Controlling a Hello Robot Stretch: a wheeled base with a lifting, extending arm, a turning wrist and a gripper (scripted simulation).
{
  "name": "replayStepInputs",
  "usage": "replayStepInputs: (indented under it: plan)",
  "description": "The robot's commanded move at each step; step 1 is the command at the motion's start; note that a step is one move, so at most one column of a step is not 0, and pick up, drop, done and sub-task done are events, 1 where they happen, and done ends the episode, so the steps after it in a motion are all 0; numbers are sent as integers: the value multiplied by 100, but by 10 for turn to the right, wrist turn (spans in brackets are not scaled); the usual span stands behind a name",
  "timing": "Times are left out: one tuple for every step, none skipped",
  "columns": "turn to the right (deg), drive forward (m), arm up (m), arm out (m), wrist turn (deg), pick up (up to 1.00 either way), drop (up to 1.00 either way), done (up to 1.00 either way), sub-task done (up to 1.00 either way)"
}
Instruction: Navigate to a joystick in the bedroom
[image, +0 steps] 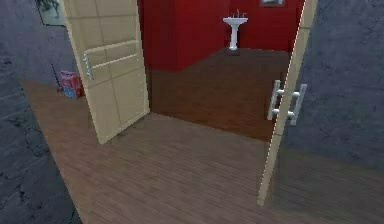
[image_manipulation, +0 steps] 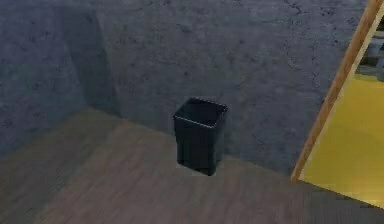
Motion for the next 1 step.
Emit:
replayStepInputs:
  plan:
    - [0, 100, 0, 0, 0, 0, 0, 0, 0]
